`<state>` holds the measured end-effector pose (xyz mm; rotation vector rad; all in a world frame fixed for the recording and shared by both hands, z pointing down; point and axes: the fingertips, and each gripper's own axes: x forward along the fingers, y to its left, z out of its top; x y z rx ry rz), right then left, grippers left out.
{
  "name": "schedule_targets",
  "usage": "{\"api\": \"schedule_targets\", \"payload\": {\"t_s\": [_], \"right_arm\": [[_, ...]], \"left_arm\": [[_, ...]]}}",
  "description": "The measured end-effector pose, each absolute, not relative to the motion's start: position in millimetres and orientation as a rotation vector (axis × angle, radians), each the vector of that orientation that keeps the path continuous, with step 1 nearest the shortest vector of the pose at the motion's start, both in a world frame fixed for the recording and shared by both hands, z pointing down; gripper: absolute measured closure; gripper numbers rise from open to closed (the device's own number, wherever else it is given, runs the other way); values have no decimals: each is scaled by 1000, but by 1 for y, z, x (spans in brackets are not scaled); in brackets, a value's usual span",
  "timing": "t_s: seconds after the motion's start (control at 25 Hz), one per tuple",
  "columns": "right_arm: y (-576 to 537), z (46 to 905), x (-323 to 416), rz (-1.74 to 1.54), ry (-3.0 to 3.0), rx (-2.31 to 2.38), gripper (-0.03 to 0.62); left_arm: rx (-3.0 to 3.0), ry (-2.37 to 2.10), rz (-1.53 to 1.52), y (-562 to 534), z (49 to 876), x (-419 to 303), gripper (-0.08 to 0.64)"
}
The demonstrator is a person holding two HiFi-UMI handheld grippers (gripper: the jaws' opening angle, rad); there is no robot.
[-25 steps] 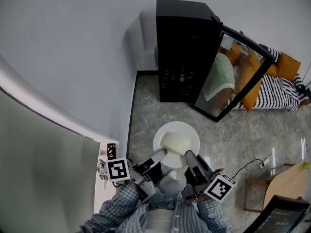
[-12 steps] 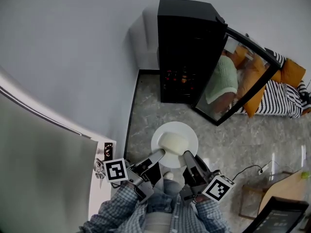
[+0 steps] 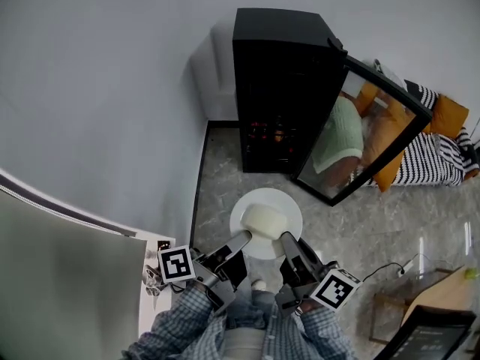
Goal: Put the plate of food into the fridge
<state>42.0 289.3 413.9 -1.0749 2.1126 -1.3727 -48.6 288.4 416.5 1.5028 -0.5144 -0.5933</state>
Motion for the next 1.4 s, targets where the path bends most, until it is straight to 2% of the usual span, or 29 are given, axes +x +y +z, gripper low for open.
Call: {"api": "schedule_targets", "payload": {"t_s": [0.92,1.4], "right_arm": [[134,405,27,-1273,2018,-1241,518],[107,411,23,-1266,1959,-1288,518]], "left_arm": [[1536,-382,-495,119,408,-63,514],[1522,-351,-474,87,417,-64,514]]}}
